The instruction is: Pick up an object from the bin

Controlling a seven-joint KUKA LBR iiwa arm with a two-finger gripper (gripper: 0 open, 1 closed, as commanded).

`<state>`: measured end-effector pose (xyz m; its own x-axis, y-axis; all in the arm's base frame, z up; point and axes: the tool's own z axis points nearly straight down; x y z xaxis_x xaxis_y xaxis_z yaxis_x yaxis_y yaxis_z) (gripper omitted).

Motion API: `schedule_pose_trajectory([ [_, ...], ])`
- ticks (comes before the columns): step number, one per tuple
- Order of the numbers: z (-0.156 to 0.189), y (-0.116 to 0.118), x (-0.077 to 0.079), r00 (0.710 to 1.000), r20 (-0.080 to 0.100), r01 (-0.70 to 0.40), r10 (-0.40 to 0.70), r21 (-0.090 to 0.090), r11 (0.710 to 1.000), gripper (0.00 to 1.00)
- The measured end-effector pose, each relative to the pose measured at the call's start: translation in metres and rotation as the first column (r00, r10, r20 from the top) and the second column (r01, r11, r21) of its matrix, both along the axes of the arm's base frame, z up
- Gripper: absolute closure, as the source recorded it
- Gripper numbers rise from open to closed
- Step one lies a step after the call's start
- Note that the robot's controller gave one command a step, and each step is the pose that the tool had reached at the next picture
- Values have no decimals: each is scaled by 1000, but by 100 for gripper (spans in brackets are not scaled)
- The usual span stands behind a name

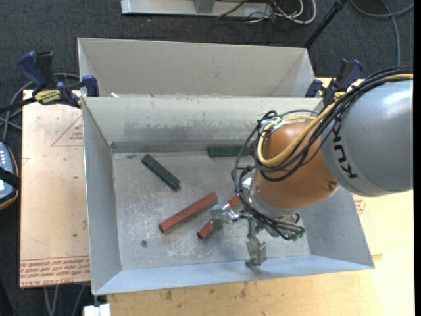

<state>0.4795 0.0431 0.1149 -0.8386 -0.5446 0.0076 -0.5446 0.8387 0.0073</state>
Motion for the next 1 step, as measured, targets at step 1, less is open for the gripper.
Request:
schedule_pose_trajectory([
  [1,-47,66,24,995,12,-99,99,2,995,0],
])
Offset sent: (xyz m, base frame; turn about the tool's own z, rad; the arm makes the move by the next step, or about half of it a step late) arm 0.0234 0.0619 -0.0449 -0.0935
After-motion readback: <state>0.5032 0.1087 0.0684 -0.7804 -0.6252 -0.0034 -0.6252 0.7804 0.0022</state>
